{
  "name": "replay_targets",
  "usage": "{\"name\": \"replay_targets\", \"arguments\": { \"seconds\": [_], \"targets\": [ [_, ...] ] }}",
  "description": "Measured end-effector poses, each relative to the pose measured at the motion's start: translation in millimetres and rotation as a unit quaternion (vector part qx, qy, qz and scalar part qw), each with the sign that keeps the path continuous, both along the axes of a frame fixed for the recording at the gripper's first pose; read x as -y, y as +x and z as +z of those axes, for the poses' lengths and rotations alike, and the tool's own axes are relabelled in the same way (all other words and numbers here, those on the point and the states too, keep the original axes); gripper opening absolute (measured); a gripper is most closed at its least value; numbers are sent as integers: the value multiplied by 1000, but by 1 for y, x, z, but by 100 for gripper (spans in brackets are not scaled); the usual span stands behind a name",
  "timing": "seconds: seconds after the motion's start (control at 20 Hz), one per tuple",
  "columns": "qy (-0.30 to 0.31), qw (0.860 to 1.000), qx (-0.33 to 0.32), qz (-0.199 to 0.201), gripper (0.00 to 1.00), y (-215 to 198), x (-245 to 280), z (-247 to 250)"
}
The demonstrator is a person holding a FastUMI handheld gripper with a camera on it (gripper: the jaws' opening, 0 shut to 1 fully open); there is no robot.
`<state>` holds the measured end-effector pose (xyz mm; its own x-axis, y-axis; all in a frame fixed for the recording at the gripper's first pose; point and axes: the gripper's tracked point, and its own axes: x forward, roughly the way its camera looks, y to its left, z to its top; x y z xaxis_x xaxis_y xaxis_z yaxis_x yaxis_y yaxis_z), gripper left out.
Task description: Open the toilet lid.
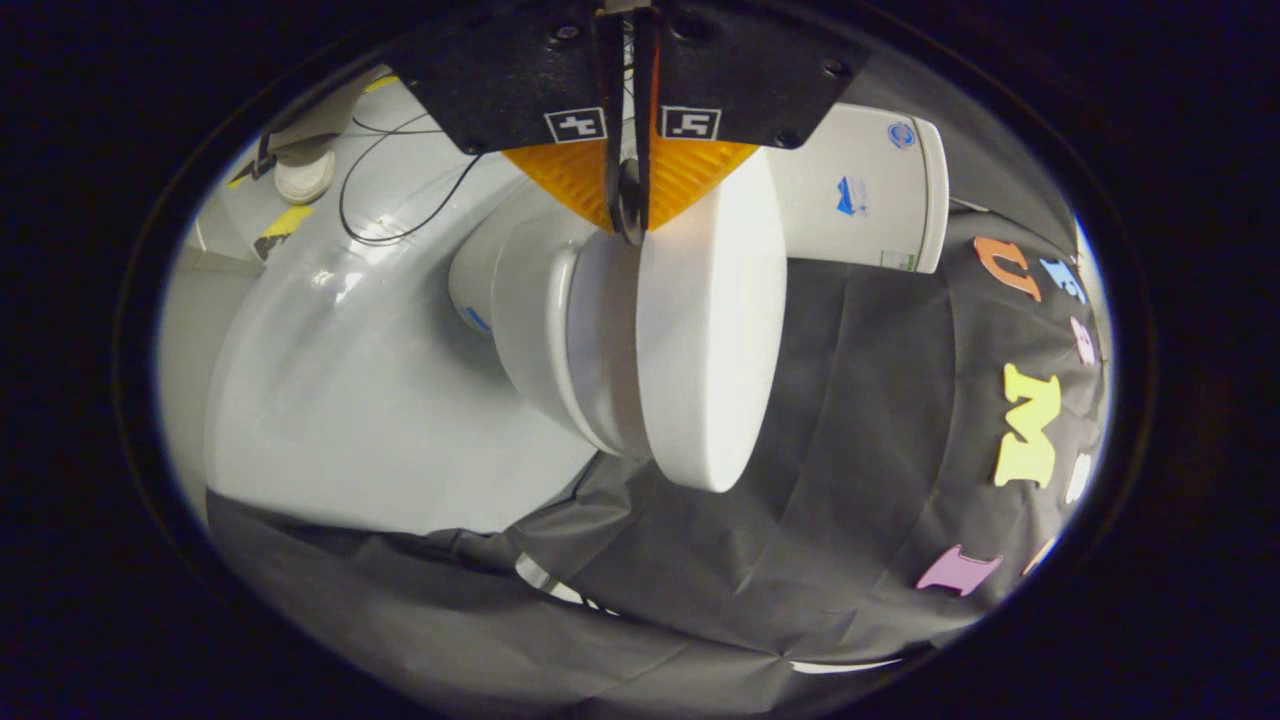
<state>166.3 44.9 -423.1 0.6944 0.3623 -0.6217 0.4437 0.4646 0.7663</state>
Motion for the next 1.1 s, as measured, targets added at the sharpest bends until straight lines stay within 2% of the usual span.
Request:
{"name": "replay_targets", "arguments": {
  "seconds": [0.5,0.75,1.1],
  "targets": [
    [1,998,60,23,5,10,-17,72],
    [-44,991,102,70,5,15,-41,118],
    [-83,984,122,97,4,17,-65,151]
  ]
}}
